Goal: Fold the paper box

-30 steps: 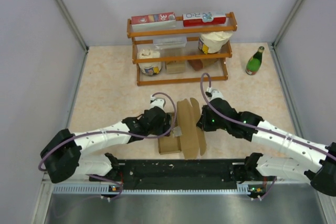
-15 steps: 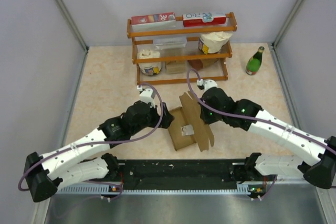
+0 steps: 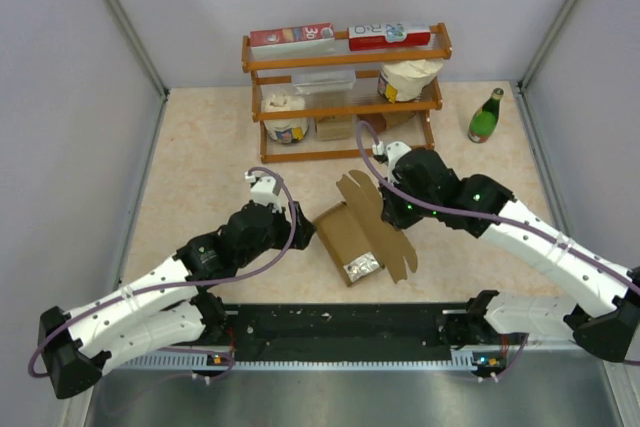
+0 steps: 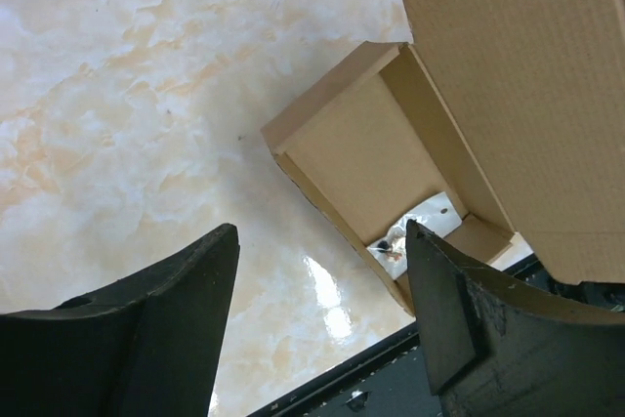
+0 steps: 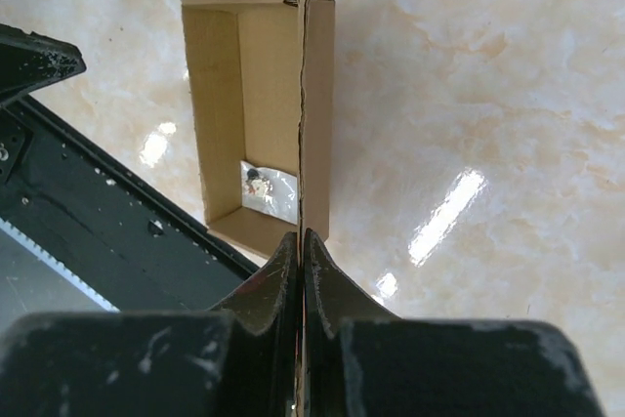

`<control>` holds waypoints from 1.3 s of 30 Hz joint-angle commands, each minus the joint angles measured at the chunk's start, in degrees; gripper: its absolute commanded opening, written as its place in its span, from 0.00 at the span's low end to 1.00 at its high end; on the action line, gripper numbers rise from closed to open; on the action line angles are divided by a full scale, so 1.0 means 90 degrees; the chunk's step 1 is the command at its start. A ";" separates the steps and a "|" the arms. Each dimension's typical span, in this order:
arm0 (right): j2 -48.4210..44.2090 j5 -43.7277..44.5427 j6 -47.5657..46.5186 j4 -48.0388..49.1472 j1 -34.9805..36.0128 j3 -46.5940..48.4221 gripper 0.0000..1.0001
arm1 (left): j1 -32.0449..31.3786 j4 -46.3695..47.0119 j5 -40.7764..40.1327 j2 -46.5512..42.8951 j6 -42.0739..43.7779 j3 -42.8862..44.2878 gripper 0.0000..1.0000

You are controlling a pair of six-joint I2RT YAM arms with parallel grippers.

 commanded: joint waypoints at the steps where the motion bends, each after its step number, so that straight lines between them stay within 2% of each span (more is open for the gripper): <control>1: 0.0202 -0.0259 -0.0539 -0.0092 -0.0109 0.0019 0.00 | 0.0063 0.0104 -0.0093 0.0043 -0.0060 -0.0082 0.73; 8: 0.0651 0.0015 -0.1681 -0.0101 -0.0197 0.0009 0.00 | 0.0278 0.0533 0.0043 0.0111 0.0232 -0.0258 0.64; 11: 0.0749 0.0025 -0.2296 -0.0024 -0.0207 0.0048 0.00 | 0.0638 0.0845 0.0384 0.0140 0.0496 -0.0239 0.64; 13: 0.0818 -0.0004 -0.2629 0.0025 -0.0207 0.0078 0.00 | 0.1009 0.1264 0.0949 0.0131 0.0768 -0.0297 0.64; 17: 0.0974 -0.0258 -0.3380 0.0075 -0.0216 0.0292 0.00 | 0.1800 0.2377 0.2667 0.0082 0.1218 -0.0492 0.61; 20: 0.1091 -0.0530 -0.3771 0.0074 -0.0216 0.0536 0.00 | 0.1967 0.2818 0.3440 0.0208 0.1686 -0.0434 0.62; 26: 0.1296 -0.1126 -0.4426 0.0026 -0.0246 0.0937 0.00 | 0.1977 0.2926 0.4612 0.0667 0.2624 -0.0209 0.68; 29: 0.1423 -0.1478 -0.4670 -0.0062 -0.0294 0.1103 0.00 | 0.1968 0.2742 0.4615 0.0619 0.2995 -0.0219 0.70; 39: 0.1853 -0.2065 -0.5003 -0.0570 -0.0373 0.1581 0.00 | 0.1968 0.2780 0.3677 0.0521 0.3367 -0.0278 0.73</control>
